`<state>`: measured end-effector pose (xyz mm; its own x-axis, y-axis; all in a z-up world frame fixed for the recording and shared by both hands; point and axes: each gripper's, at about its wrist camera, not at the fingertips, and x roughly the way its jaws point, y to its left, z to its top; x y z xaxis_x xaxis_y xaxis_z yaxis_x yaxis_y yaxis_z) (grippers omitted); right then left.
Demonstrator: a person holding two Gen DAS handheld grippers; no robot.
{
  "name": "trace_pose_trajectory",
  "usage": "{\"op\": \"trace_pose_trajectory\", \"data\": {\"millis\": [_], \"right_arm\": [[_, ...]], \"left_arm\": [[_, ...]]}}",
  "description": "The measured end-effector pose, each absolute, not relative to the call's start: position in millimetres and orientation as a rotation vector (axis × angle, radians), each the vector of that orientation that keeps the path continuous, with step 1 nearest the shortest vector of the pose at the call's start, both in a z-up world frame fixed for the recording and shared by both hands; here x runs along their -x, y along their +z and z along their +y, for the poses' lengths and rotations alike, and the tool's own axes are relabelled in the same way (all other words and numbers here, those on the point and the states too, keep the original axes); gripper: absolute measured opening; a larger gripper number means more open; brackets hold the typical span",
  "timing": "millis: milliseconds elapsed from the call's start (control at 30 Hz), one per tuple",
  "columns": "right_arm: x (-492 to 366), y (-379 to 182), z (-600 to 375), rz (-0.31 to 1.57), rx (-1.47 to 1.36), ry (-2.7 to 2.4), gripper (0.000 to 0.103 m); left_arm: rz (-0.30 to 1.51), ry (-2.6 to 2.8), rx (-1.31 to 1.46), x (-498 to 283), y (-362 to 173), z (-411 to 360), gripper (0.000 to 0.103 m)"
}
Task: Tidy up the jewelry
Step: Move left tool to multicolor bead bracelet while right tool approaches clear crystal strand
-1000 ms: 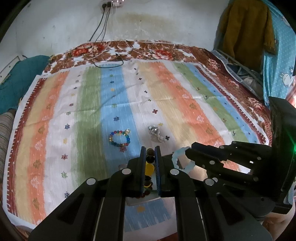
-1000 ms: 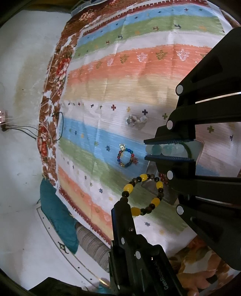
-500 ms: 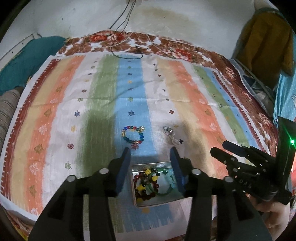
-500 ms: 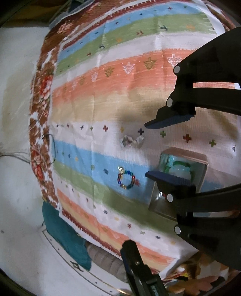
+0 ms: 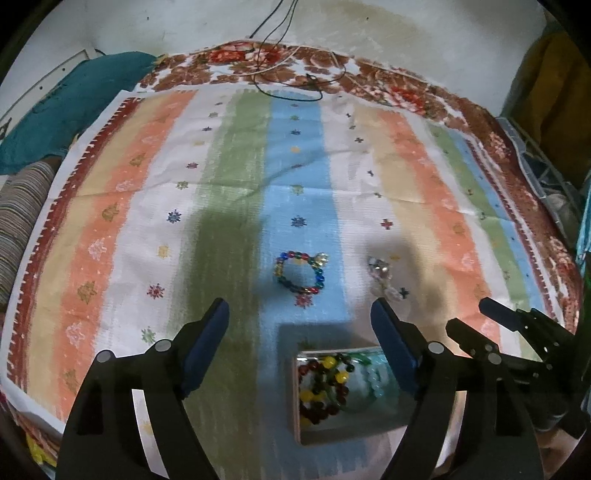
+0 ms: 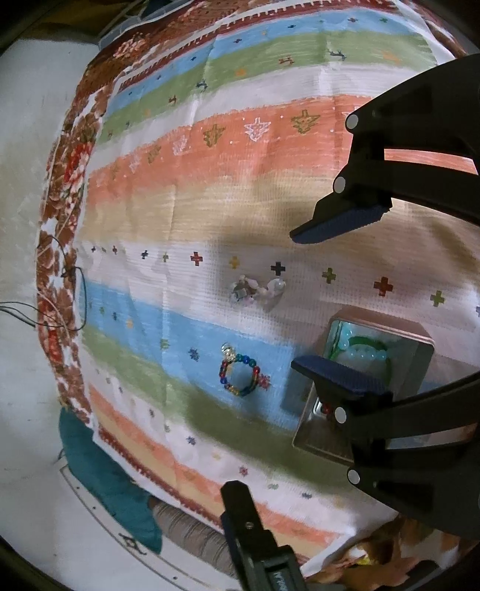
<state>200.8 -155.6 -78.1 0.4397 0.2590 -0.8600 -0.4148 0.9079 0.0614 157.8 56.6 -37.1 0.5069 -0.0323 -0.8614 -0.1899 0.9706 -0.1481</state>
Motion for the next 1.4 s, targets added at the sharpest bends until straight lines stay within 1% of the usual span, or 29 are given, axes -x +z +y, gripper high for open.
{"op": "trace_pose_trajectory", "data": {"millis": [267,1400], "right_arm": [[-214.0,-96.5,-140.4,1.072,0.255,0.409,0.063],[-260.2,-141.9,-119.6,1.171,0.311,0.379,0.063]], "left_arm": [[1.086,0.121,0.228,-176.8,-54.7,64.5,0.081],[1.218,0.122,0.138,-232.1,-109.2,59.9,0.082]]}}
